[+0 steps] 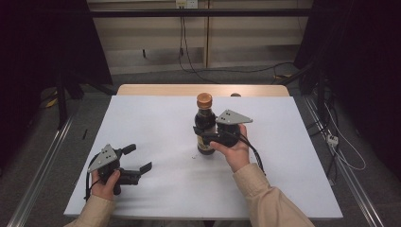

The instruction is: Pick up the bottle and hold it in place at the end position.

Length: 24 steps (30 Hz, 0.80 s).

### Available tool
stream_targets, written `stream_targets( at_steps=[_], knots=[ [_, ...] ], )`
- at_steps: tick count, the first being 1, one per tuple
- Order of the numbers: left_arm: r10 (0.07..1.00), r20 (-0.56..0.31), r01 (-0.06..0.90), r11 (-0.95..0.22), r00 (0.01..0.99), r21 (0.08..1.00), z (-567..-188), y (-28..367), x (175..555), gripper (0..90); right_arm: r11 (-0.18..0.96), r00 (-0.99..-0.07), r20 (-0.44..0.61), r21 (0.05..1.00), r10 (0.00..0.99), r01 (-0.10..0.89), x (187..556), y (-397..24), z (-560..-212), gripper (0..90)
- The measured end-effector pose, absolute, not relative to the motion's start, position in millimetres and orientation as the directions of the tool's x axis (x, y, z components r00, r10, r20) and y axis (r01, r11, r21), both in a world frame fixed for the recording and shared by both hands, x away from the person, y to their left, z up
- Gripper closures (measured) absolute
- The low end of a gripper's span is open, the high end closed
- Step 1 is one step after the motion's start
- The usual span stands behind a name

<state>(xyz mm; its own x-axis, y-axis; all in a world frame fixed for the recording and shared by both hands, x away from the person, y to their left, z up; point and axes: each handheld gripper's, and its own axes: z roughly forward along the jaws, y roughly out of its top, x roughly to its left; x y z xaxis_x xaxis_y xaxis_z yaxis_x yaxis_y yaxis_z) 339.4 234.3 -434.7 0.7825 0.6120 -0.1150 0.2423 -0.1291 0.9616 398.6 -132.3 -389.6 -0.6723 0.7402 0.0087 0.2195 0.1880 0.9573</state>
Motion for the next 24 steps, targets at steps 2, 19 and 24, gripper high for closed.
stream_targets(
  at_steps=[2, 19, 24],
  knots=[
    [0.613, -0.115, 0.243, -0.130, 0.782, 0.961, -435.0, 234.2, 339.5, 3.2, 0.191, -0.666, 0.004, 0.957, 0.746, 0.219, 400.4, -131.7, -390.0, 28.8],
    [0.598, -0.111, 0.241, -0.141, 0.794, 0.960, -435.4, 232.8, 339.5, 3.2, 0.148, -0.629, 0.019, 0.966, 0.777, 0.213, 428.2, -130.0, -398.2, 28.6],
    [0.597, -0.110, 0.239, -0.141, 0.795, 0.961, -435.4, 233.1, 340.0, 3.2, 0.132, -0.628, 0.029, 0.969, 0.778, 0.209, 432.8, -127.9, -399.0, 28.5]
  ],
)
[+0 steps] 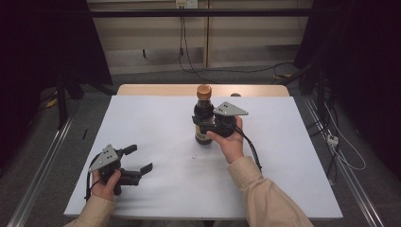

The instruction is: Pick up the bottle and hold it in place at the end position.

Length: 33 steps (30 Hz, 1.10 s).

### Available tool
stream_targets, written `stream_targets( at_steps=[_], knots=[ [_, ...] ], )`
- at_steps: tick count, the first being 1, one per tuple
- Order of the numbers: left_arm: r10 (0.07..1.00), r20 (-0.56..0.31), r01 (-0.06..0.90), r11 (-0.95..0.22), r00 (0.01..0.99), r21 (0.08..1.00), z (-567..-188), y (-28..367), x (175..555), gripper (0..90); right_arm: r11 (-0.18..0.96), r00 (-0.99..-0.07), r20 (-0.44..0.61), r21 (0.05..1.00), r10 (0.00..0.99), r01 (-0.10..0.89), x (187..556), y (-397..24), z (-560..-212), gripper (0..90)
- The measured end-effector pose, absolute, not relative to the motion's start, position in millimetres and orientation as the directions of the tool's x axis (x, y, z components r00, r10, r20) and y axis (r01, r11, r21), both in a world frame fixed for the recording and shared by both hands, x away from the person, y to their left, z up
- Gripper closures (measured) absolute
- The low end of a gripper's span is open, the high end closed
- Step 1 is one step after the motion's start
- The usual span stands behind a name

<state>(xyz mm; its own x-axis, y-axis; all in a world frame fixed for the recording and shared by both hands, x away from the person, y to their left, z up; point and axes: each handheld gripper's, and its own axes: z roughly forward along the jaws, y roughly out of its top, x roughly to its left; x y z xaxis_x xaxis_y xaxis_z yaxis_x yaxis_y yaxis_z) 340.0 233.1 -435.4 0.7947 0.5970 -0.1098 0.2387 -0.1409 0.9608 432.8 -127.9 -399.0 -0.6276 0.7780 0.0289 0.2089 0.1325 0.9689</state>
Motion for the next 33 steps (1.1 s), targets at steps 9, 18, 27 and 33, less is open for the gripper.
stream_targets(
  at_steps=[9, 18, 27, 33],
  knots=[
    [0.590, -0.123, 0.250, -0.138, 0.798, 0.958, -436.8, 232.2, 341.1, 3.1, 0.149, -0.640, 0.018, 0.967, 0.768, 0.206, 438.8, -130.1, -403.8, 28.5],
    [0.590, -0.126, 0.253, -0.138, 0.798, 0.958, -436.4, 230.9, 339.8, 3.2, 0.143, -0.654, 0.030, 0.967, 0.756, 0.210, 441.4, -134.3, -404.7, 28.5],
    [0.590, -0.130, 0.258, -0.137, 0.797, 0.956, -436.8, 229.9, 339.5, 3.2, 0.142, -0.661, 0.045, 0.963, 0.749, 0.227, 440.1, -136.4, -405.0, 28.4],
    [0.586, -0.139, 0.268, -0.139, 0.798, 0.953, -438.8, 230.0, 340.6, 3.2, 0.159, -0.652, 0.035, 0.958, 0.758, 0.237, 436.8, -134.7, -403.5, 28.5]
  ],
)
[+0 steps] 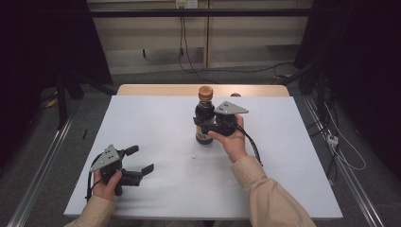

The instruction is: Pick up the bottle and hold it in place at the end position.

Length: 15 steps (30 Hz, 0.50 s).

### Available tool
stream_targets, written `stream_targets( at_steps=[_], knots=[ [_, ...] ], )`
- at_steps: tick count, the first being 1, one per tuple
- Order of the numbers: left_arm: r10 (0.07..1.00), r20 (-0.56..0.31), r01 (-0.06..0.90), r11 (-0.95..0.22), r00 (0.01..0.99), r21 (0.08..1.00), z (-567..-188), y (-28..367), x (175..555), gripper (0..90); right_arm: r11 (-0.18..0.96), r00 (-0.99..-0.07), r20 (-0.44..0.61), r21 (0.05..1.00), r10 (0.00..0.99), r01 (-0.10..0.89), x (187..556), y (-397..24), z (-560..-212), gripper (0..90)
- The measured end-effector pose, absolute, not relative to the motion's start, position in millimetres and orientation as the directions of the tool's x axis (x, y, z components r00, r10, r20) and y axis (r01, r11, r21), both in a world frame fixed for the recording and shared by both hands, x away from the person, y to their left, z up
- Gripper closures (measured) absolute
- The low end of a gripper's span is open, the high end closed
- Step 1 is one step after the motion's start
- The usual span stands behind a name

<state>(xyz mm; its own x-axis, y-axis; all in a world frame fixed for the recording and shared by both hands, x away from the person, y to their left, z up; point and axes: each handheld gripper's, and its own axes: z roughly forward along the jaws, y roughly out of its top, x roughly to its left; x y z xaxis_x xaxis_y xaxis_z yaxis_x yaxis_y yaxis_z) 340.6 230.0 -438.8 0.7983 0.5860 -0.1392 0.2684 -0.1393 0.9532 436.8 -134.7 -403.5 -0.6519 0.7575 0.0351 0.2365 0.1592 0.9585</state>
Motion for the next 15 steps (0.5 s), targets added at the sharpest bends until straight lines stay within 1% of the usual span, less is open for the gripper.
stream_targets(
  at_steps=[6, 15],
  knots=[
    [0.580, -0.134, 0.262, -0.142, 0.803, 0.954, -438.1, 227.9, 340.2, 3.2, 0.138, -0.643, 0.055, 0.959, 0.764, 0.246, 436.5, -134.8, -404.8, 28.5],
    [0.582, -0.134, 0.254, -0.130, 0.802, 0.958, -434.8, 224.4, 339.3, 3.3, 0.143, -0.641, 0.055, 0.957, 0.766, 0.253, 436.4, -134.8, -404.3, 28.7]
  ],
)
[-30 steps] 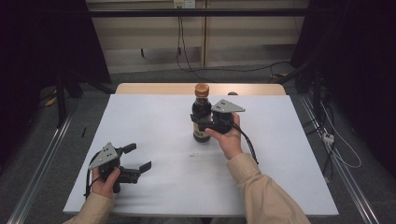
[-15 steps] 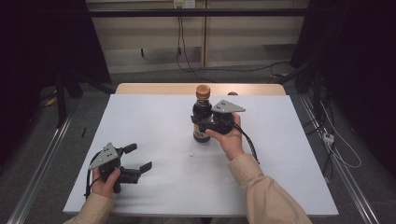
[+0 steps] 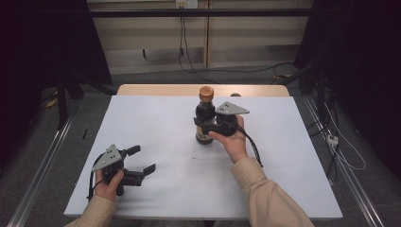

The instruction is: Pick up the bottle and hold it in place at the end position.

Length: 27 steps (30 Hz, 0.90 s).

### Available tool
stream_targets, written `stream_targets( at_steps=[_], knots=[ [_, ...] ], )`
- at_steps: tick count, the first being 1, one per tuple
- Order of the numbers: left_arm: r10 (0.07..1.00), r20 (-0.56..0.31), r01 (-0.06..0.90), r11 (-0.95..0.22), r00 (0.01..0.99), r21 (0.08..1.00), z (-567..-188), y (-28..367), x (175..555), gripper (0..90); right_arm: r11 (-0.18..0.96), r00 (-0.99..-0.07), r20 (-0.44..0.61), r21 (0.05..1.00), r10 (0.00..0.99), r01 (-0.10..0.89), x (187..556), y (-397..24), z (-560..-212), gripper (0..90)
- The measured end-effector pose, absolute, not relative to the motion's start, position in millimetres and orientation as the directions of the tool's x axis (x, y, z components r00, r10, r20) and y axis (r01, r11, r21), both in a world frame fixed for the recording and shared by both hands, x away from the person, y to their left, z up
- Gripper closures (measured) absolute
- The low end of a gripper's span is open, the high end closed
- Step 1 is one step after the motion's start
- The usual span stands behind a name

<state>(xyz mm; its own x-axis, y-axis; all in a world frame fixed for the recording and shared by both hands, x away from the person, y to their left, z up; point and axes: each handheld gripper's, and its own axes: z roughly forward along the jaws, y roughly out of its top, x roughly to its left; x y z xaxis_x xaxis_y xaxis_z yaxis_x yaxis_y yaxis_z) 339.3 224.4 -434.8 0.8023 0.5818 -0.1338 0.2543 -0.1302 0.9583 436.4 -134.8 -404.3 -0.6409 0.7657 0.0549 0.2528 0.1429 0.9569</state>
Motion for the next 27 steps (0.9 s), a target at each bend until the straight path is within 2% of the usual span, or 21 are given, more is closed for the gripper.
stream_targets(
  at_steps=[3, 6, 13, 27],
  knots=[
    [0.584, -0.136, 0.257, -0.129, 0.800, 0.958, -434.1, 223.3, 340.4, 3.2, 0.147, -0.657, 0.054, 0.958, 0.752, 0.246, 437.4, -135.7, -405.2, 29.2],
    [0.581, -0.101, 0.232, -0.155, 0.808, 0.960, -430.5, 219.8, 341.0, 3.7, 0.151, -0.667, 0.051, 0.959, 0.743, 0.241, 437.4, -137.9, -405.8, 29.6],
    [0.552, -0.147, 0.266, -0.141, 0.820, 0.954, -422.2, 208.6, 350.4, 5.6, 0.145, -0.674, 0.054, 0.961, 0.737, 0.235, 438.3, -138.2, -407.4, 29.6],
    [0.560, -0.211, 0.337, -0.131, 0.801, 0.932, -410.6, 198.0, 368.1, 6.4, 0.144, -0.676, 0.056, 0.961, 0.734, 0.236, 439.0, -138.7, -408.2, 29.8]
  ],
)
